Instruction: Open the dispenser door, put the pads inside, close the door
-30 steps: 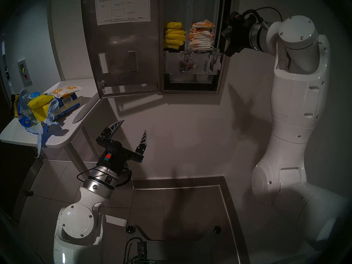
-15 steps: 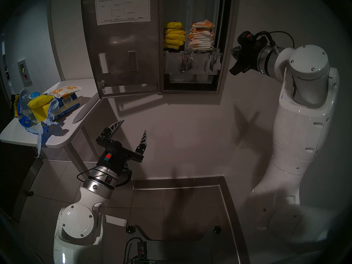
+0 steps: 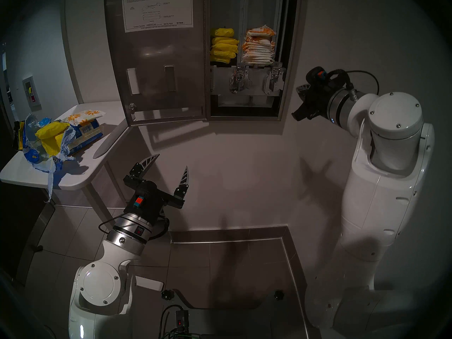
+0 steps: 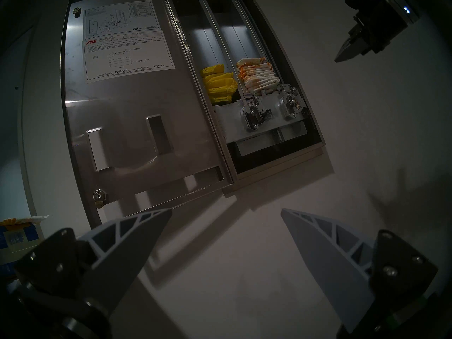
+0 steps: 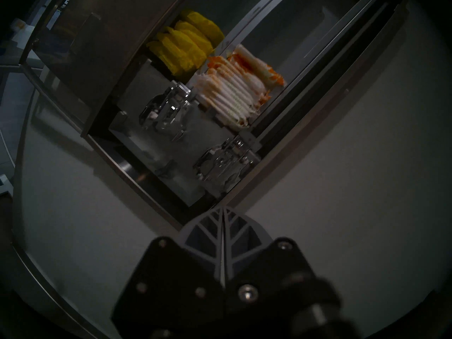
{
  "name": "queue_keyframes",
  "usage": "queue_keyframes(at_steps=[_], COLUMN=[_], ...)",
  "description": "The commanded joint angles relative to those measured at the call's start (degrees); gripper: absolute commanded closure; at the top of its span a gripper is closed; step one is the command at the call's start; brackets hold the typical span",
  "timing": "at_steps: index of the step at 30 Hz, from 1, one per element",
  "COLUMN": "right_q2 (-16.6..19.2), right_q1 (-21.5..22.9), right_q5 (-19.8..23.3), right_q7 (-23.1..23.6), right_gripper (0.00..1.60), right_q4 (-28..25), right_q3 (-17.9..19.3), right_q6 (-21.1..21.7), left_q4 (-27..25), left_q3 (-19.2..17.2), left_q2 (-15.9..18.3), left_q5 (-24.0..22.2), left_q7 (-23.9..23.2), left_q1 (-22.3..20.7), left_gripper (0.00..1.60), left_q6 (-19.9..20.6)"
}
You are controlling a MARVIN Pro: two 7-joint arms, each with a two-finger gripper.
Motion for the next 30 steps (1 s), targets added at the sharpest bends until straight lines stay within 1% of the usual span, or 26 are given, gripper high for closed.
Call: queue_keyframes(at_steps=[1, 2, 3, 4, 5, 6, 9, 13, 14, 15, 16, 17, 30], right_q2=[-2.83, -2.58, -3.1, -2.27, -2.8, -2.4, -2.57, -2.66, -2.7, -2.65, -2.73, -2.67, -2.97], right_q1=[-7.65, -6.73, -8.82, -8.67, -9.98, -10.32, -10.95, -12.21, -12.51, -12.68, -12.98, -13.14, -13.93], right_q5=[0.67, 0.31, 0.98, 1.4, 1.98, 2.6, 3.4, 5.12, 5.49, 5.69, 5.96, 6.81, 8.11], right_q7=[-4.39, -3.24, -5.15, -5.15, -6.6, -7.22, -8.05, -8.68, -9.0, -9.26, -9.71, -9.93, -11.47], right_gripper=[1.6, 1.6, 1.6, 1.6, 1.6, 1.6, 1.6, 1.6, 1.42, 0.84, 0.45, 0.0, 0.0], right_q4=[-4.04, -3.38, -4.25, -4.0, -4.36, -4.37, -4.41, -4.51, -4.54, -4.55, -4.5, -4.42, -4.36], right_q3=[0.03, 0.1, -0.01, -0.22, -0.25, -0.4, -0.41, -0.29, -0.35, -0.42, -0.44, -0.29, -0.09], right_q6=[-1.29, -0.72, -1.54, -0.91, -1.65, -1.51, -1.98, -4.09, -4.34, -4.38, -4.62, -4.61, -5.86], left_q4=[-1.95, -1.95, -1.96, -1.97, -1.98, -1.98, -1.99, -1.99, -1.99, -2.0, -2.0, -2.0, -1.99], left_q3=[0.13, 0.13, 0.13, 0.13, 0.13, 0.13, 0.13, 0.13, 0.13, 0.13, 0.13, 0.13, 0.14], left_q2=[0.16, 0.16, 0.16, 0.17, 0.17, 0.17, 0.18, 0.19, 0.19, 0.19, 0.2, 0.2, 0.23], left_q5=[-0.23, -0.23, -0.23, -0.24, -0.25, -0.25, -0.25, -0.26, -0.27, -0.27, -0.27, -0.27, -0.28], left_q7=[-0.07, -0.07, -0.07, -0.07, -0.07, -0.07, -0.07, -0.07, -0.07, -0.07, -0.06, -0.06, -0.04], left_q1=[-0.42, -0.42, -0.41, -0.41, -0.4, -0.39, -0.38, -0.38, -0.38, -0.38, -0.38, -0.37, -0.38], left_gripper=[0.0, 0.0, 0.0, 0.0, 0.0, 0.0, 0.0, 0.0, 0.0, 0.0, 0.0, 0.0, 0.0], left_q6=[-0.84, -0.84, -0.85, -0.85, -0.86, -0.87, -0.87, -0.88, -0.88, -0.88, -0.88, -0.88, -0.87])
